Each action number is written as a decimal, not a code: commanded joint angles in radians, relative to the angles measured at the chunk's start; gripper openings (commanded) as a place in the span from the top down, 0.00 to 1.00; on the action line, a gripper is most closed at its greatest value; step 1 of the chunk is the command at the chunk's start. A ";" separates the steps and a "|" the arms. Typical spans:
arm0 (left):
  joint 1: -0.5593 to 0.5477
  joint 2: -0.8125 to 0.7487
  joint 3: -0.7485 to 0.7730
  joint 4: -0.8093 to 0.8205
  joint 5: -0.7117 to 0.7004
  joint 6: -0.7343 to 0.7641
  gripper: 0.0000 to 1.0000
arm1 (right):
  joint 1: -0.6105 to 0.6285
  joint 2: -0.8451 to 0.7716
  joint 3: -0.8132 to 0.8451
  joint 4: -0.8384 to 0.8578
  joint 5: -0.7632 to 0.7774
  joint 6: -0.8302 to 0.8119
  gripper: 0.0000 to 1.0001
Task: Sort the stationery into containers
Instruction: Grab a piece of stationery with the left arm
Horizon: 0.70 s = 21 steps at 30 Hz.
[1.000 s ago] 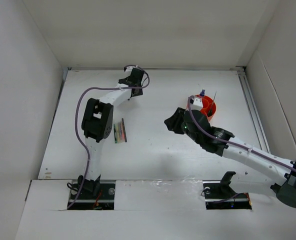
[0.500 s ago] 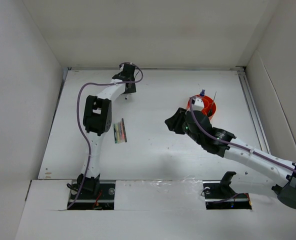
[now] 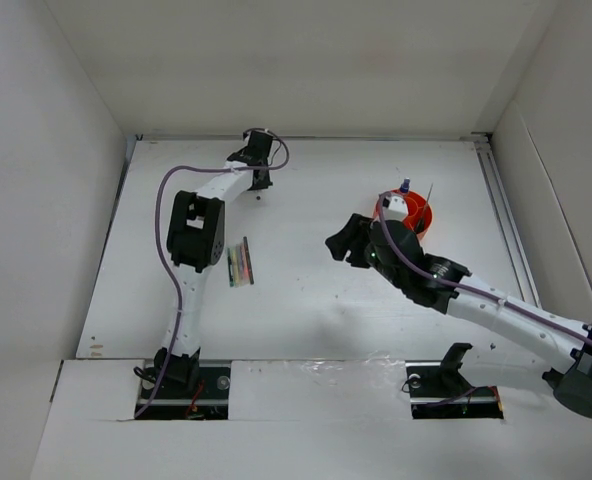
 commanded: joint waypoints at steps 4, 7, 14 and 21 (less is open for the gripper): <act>0.000 -0.091 -0.127 -0.003 0.078 -0.049 1.00 | -0.044 -0.007 -0.020 0.056 -0.012 -0.009 0.31; -0.010 -0.166 -0.180 0.054 0.121 -0.075 1.00 | -0.053 -0.007 -0.020 0.065 -0.022 0.001 0.30; -0.101 -0.350 -0.331 0.169 0.151 -0.124 1.00 | -0.087 -0.017 -0.040 0.087 -0.037 0.001 0.29; -0.218 -0.603 -0.689 0.428 0.246 -0.175 1.00 | -0.087 0.010 -0.020 0.098 -0.078 0.011 0.29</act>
